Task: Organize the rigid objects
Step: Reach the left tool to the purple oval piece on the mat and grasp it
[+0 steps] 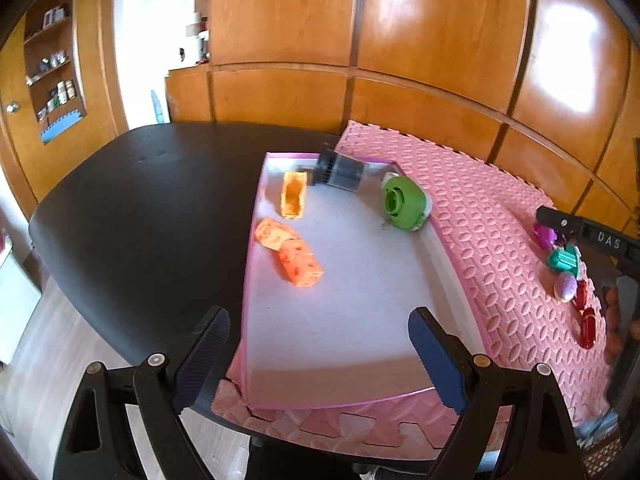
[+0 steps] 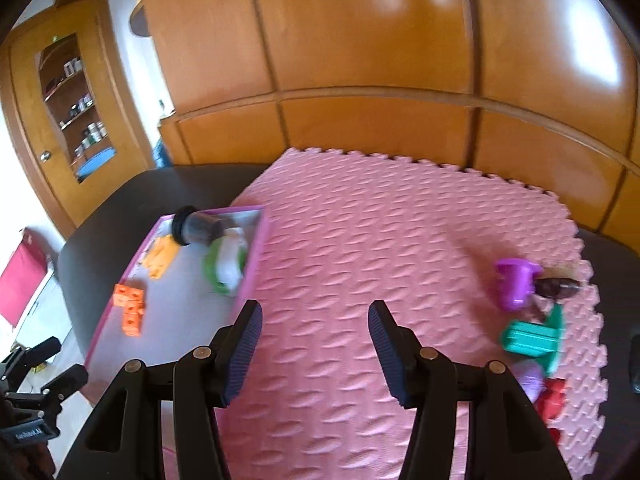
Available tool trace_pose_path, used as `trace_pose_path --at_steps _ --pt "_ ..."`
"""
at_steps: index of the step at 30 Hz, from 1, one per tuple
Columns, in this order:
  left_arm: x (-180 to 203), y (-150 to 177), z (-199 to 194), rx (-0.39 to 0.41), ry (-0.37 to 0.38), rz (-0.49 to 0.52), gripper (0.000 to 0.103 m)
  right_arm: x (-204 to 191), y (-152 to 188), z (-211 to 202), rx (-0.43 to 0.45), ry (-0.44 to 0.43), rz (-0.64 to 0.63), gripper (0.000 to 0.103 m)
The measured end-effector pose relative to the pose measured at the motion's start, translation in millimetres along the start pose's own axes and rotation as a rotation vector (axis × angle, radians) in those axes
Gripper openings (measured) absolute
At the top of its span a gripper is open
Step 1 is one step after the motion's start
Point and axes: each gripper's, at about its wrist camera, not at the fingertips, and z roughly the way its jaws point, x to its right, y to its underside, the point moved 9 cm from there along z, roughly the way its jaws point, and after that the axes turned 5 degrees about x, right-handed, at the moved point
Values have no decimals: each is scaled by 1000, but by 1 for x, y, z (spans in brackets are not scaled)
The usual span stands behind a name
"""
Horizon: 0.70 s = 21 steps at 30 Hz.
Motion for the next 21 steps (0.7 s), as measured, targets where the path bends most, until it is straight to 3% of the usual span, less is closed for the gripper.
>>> trace_pose_path --at_steps 14,21 --pt "47 7 5 -42 69 98 92 165 2 -48 85 265 180 56" --pt "65 3 11 -63 82 125 91 239 33 -51 68 346 427 56"
